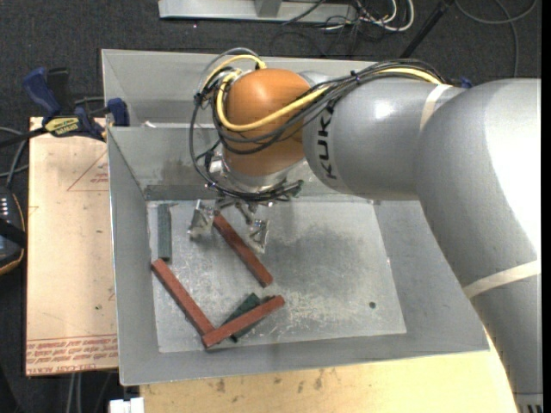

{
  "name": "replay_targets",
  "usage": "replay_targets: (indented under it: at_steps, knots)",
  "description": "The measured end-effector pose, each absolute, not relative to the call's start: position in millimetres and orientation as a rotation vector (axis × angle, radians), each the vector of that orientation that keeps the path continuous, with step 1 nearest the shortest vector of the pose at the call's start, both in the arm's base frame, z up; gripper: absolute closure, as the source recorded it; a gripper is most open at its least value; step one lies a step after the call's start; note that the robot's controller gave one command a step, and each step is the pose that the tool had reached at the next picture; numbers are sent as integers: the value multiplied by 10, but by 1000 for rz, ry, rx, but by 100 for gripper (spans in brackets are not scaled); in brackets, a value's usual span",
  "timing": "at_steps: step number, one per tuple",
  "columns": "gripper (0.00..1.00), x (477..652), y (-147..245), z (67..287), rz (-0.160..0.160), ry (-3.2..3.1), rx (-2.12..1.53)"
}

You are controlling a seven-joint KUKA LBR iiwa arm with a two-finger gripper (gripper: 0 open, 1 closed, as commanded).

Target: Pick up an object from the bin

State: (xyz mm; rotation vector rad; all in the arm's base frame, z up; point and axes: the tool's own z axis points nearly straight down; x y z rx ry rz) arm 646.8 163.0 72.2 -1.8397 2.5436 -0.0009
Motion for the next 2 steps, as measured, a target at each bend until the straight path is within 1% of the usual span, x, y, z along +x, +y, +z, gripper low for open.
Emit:
replay_targets:
  at_steps: [1,2]
  knots:
    - [100,6495,1619,783,-5,2539,-1829]
    - [100,6495,1619,784,-5,2539,-1829]
